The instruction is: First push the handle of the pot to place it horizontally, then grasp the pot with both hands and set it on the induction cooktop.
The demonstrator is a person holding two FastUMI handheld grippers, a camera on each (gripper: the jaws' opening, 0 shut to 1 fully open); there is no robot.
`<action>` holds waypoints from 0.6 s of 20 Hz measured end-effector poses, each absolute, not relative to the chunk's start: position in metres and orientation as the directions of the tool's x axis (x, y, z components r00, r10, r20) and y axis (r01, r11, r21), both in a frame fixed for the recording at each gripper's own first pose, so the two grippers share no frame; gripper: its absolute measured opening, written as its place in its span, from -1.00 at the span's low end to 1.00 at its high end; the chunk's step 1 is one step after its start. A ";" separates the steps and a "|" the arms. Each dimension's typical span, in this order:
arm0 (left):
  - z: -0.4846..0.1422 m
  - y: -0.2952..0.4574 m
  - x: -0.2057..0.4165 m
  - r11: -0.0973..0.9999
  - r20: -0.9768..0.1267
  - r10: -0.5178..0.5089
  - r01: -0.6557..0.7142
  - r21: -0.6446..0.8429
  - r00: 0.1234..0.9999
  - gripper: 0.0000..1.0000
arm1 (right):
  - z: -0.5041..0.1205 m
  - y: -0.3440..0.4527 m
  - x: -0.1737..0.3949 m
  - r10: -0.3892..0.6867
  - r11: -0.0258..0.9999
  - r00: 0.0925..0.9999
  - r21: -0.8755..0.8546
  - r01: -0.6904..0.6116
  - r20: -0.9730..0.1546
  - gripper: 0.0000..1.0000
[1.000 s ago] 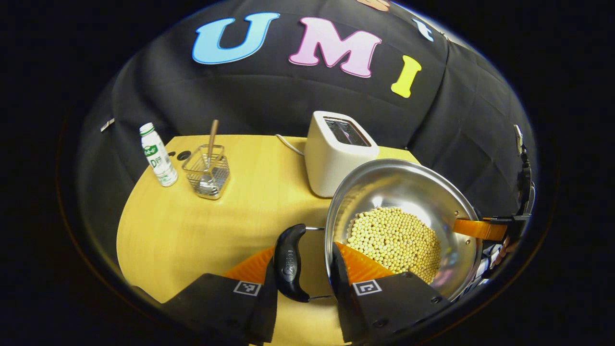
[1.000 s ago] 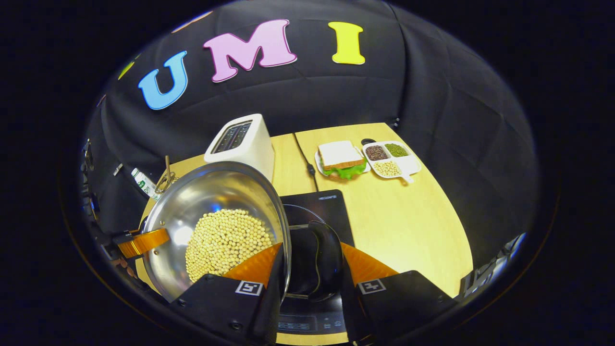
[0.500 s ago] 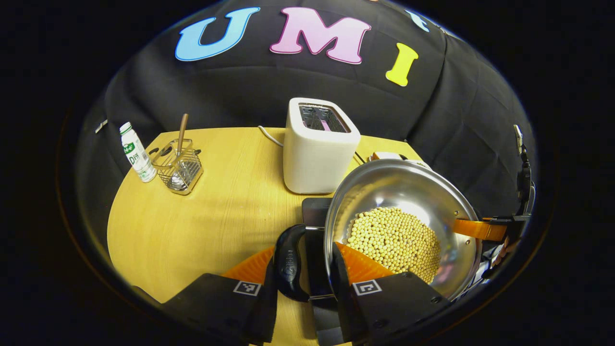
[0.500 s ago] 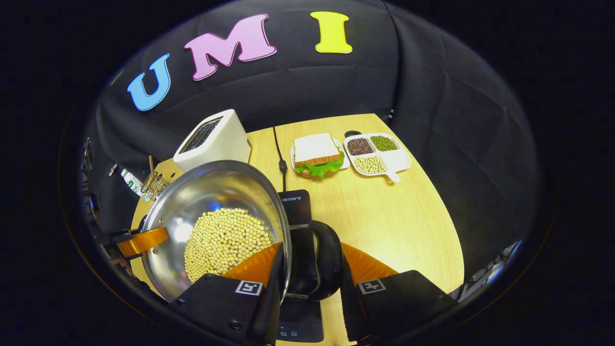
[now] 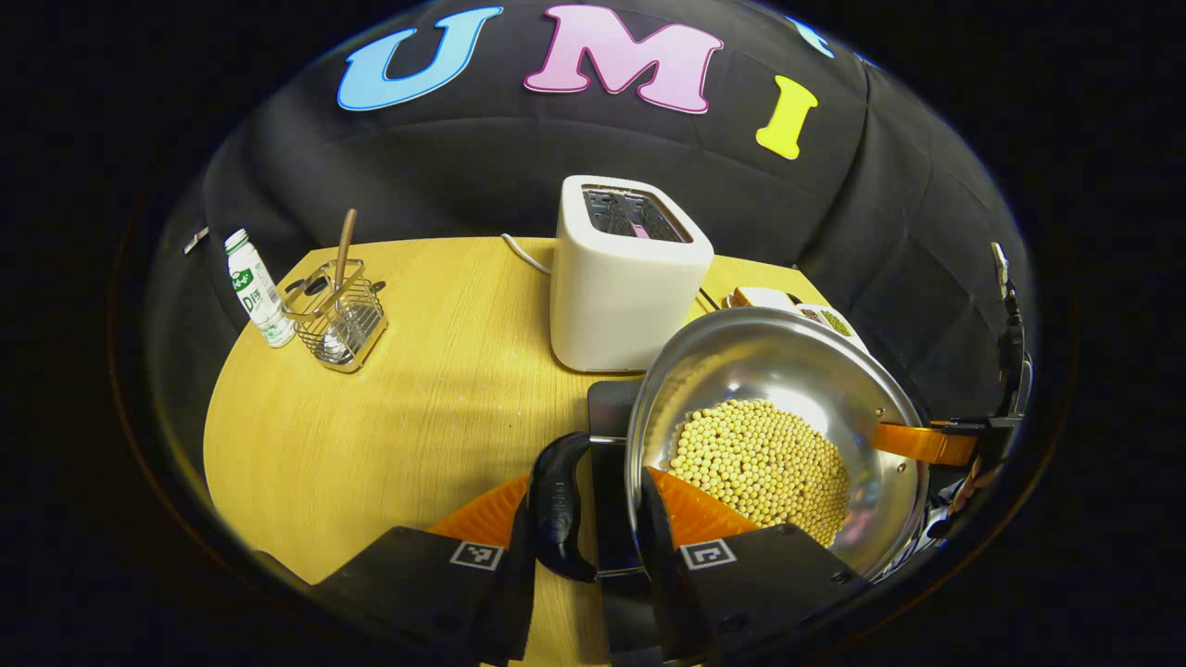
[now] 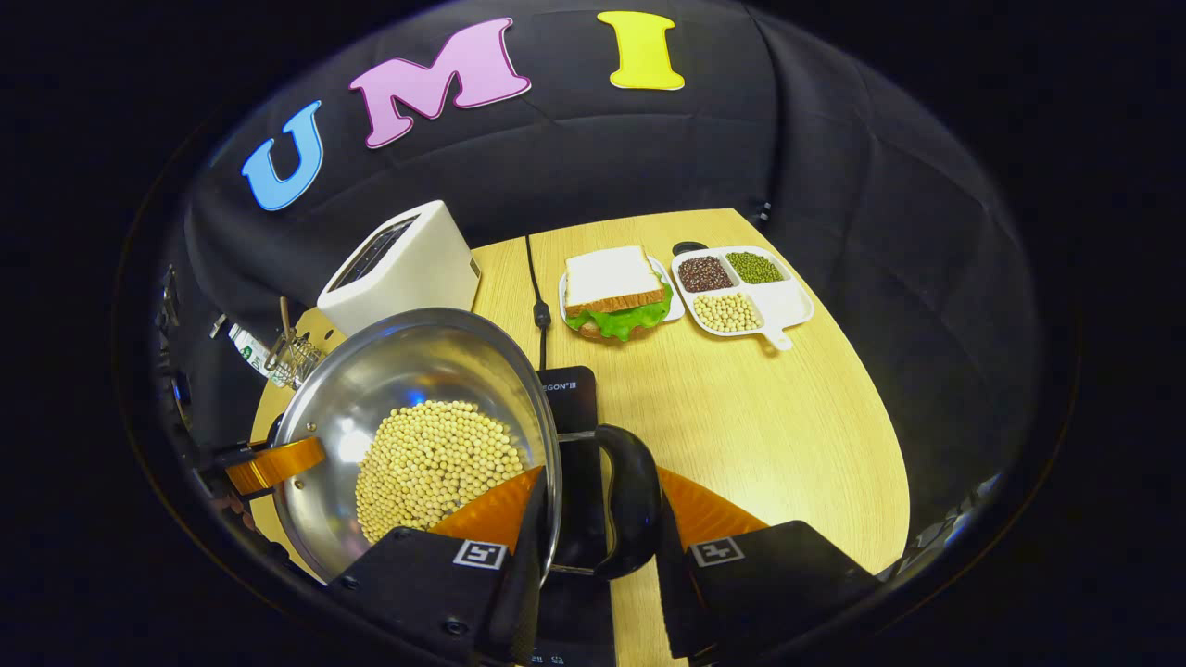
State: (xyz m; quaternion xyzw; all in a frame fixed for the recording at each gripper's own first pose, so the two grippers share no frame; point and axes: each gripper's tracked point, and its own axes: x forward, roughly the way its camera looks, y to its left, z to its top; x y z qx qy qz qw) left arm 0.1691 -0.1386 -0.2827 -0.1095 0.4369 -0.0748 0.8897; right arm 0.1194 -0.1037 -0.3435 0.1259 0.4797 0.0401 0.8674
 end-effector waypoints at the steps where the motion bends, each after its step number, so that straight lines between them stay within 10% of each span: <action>1: -0.286 -0.140 0.169 0.965 -0.763 -0.229 0.037 -0.261 0.605 0.09 | -0.346 -0.103 0.120 0.191 0.965 0.534 0.258 0.051 -0.824 0.14; 12: -0.290 -0.142 0.169 0.962 -0.751 -0.229 0.026 -0.272 0.620 0.15 | -0.356 -0.107 0.119 0.208 0.954 0.525 0.290 0.078 -0.825 0.05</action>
